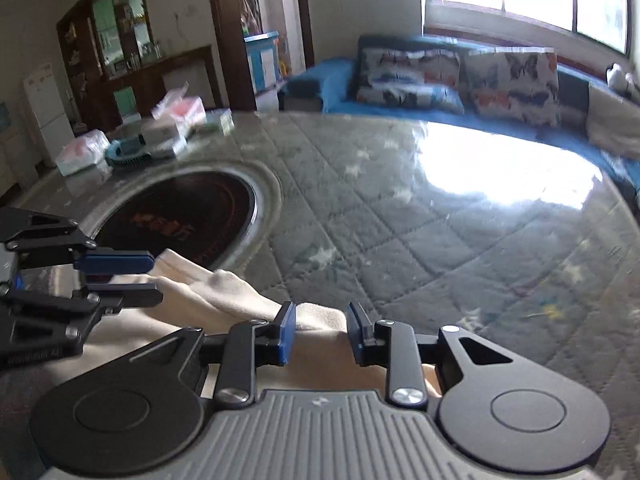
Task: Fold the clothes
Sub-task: 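Lift the hem with both grippers and fold it over toward the collar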
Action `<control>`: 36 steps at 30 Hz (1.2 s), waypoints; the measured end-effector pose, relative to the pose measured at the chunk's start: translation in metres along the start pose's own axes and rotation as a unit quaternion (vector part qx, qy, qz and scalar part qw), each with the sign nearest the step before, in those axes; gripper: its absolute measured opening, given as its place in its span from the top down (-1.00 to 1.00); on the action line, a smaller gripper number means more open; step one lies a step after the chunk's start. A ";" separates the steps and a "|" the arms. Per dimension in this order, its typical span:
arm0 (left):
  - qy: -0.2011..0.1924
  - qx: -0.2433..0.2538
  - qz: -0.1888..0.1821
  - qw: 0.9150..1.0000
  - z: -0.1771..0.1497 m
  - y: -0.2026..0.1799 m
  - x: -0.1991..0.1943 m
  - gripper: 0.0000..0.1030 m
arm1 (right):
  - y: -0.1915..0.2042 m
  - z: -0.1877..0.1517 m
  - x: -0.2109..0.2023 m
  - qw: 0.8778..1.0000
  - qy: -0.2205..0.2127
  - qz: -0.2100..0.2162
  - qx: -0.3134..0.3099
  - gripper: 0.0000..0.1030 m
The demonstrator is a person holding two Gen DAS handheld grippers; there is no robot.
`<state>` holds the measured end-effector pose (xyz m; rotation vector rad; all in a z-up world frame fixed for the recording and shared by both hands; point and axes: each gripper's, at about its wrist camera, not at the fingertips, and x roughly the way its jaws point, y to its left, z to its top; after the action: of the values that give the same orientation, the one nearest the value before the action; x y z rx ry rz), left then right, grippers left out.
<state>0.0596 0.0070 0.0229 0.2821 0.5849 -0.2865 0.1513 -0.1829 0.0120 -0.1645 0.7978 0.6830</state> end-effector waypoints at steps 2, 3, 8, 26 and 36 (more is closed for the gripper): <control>0.016 -0.002 -0.012 1.000 -0.002 0.005 0.010 0.43 | -0.001 -0.001 0.004 1.000 0.005 0.004 0.001 0.50; 0.021 0.002 -0.015 1.000 -0.003 0.006 0.014 0.42 | -0.001 -0.001 0.006 1.000 0.008 0.006 0.001 0.54; 0.022 0.029 -0.025 0.999 -0.006 0.005 0.023 0.82 | 0.007 -0.003 0.004 1.000 -0.010 -0.006 -0.015 0.98; 0.019 0.030 0.034 0.999 0.015 -0.003 0.042 0.75 | 0.017 -0.014 0.009 0.999 -0.033 -0.031 -0.017 0.90; 0.013 -0.054 -0.034 0.998 0.015 -0.018 0.019 0.69 | 0.022 -0.021 -0.016 0.998 -0.063 -0.030 -0.009 0.80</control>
<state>0.0760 -0.0185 0.0210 0.1614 0.6342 -0.3166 0.1167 -0.1821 0.0111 -0.1603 0.6641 0.6376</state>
